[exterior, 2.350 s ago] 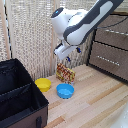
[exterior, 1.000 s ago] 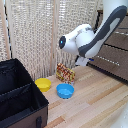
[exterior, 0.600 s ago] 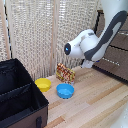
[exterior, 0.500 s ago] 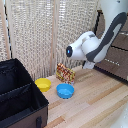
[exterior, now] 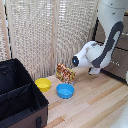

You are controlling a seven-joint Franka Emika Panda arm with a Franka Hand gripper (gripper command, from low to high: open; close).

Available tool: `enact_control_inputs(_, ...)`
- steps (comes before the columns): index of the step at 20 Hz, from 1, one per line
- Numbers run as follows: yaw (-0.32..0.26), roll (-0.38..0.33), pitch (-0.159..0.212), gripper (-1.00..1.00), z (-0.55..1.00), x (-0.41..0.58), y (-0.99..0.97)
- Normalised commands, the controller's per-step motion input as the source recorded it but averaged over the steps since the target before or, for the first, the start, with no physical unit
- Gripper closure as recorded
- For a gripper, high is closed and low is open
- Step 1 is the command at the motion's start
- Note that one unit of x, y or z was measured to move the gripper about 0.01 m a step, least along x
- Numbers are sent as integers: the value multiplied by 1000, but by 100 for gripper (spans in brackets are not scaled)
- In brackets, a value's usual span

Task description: Move your gripper towards the bottom drawer handle. Grasp the handle gently with your gripper. Apply gentle outward force to slide the bottom drawer open.

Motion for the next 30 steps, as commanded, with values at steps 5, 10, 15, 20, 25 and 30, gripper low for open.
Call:
enact_control_inputs(5, 89, 0, 6, -100, 21, 655, -432)
enact_control_inputs(10, 54, 3, 52, -100, 51, 287, -361)
enact_control_inputs(15, 9, 11, 69, 100, 11, 85, -211)
enact_control_inputs(20, 0, 0, 0, 100, 0, 0, -35)
enact_control_inputs(25, -2, 1, 0, 100, 16, -1, 46)
enact_control_inputs(30, 1, 0, 6, 100, 110, 0, 99)
